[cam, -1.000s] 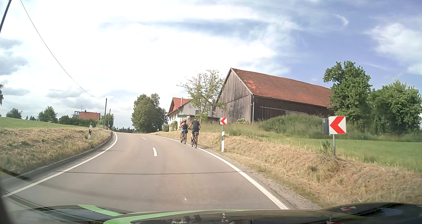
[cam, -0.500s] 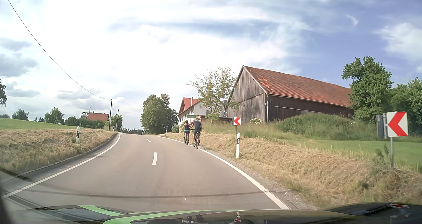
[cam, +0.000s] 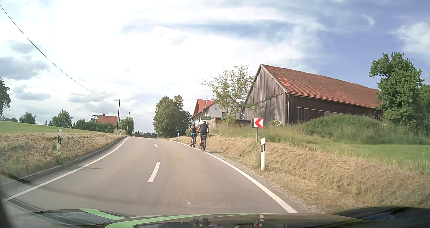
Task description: Follow the waypoints while adhering to traffic rules and regulations
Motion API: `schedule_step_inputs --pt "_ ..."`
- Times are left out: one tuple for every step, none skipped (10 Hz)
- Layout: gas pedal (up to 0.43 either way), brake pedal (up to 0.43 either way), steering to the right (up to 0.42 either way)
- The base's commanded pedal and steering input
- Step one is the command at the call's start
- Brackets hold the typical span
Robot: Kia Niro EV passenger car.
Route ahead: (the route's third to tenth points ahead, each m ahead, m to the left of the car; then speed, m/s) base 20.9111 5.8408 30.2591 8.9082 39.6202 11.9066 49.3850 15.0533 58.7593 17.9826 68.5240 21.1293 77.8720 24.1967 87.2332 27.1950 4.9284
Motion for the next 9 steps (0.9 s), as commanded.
schedule_step_inputs --pt "0.177 0.000 -0.077" --pt "0.177 0.000 -0.077" --pt "0.177 0.000 -0.077" --pt "0.177 0.000 -0.074" --pt "0.177 0.000 -0.074" --pt "0.177 0.000 -0.073" --pt "0.177 0.000 -0.074" --pt "0.177 0.000 -0.074" --pt "0.177 0.000 -0.074"
